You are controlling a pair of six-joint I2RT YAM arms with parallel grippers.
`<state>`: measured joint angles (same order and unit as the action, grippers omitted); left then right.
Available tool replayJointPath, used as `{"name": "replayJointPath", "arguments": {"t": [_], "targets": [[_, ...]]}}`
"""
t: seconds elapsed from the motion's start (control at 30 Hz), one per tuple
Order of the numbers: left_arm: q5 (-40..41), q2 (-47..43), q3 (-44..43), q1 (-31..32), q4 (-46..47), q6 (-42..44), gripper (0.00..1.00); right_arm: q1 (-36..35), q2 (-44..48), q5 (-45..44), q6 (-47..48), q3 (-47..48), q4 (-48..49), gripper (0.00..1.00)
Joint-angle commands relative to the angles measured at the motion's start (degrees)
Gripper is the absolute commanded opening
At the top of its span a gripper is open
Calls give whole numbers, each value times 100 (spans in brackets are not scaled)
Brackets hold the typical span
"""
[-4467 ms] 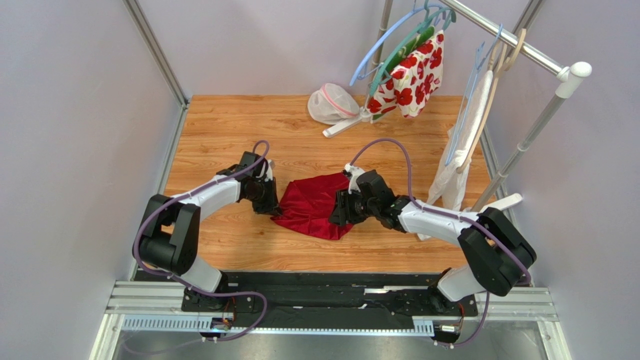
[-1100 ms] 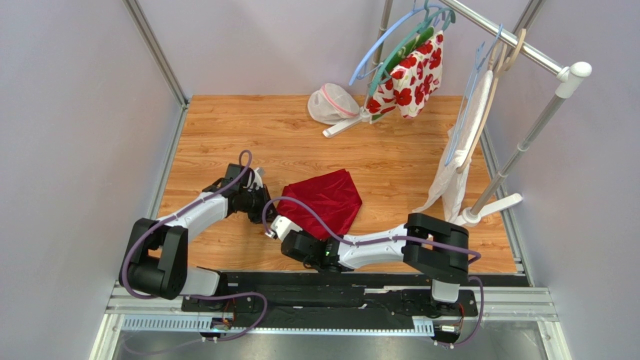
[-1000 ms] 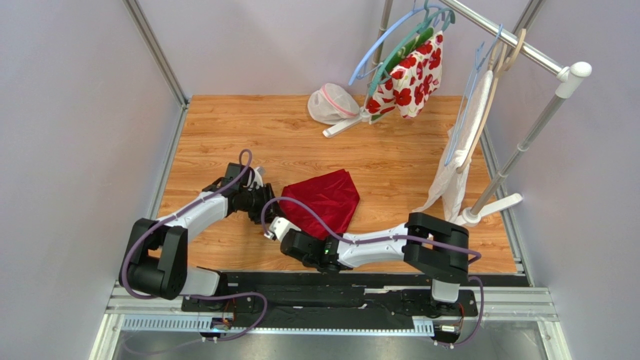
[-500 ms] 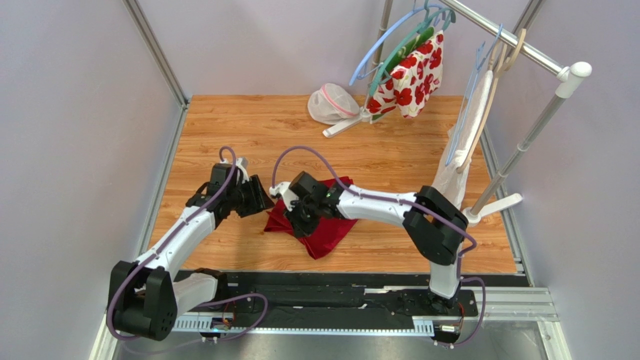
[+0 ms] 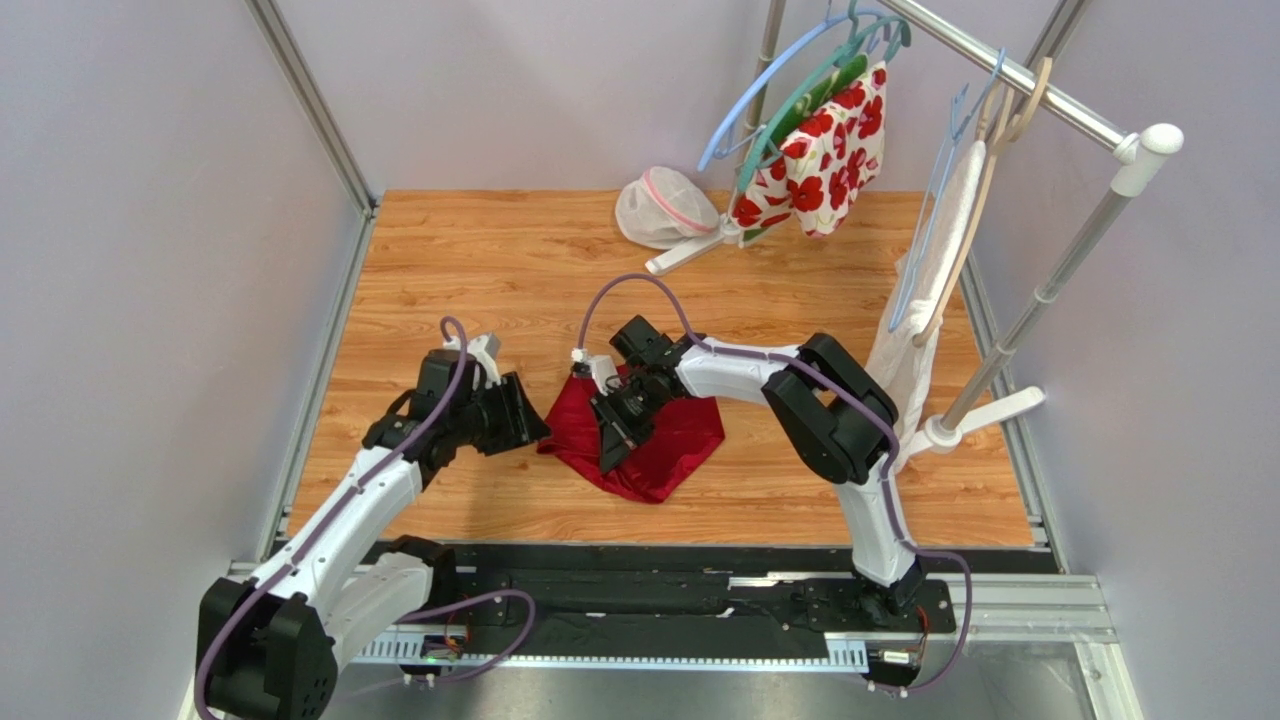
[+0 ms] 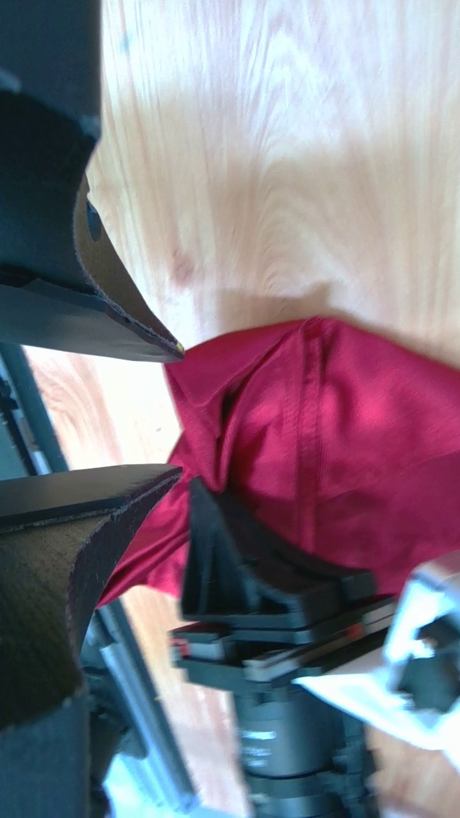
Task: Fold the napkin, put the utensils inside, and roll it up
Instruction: Roll the napkin with the utensil
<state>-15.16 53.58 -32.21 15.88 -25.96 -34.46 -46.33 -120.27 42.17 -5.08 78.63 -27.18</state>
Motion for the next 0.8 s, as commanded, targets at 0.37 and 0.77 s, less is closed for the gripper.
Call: {"name": "replayJointPath", "arguments": {"t": [0.37,0.77], "targets": [[-1270,934,232,574,485,-210,48,343,-287,247,-142,-199,230,0],[-831,1787,-286,574,1338,-184,48,335,-322,195,-186,-340,362,0]]}}
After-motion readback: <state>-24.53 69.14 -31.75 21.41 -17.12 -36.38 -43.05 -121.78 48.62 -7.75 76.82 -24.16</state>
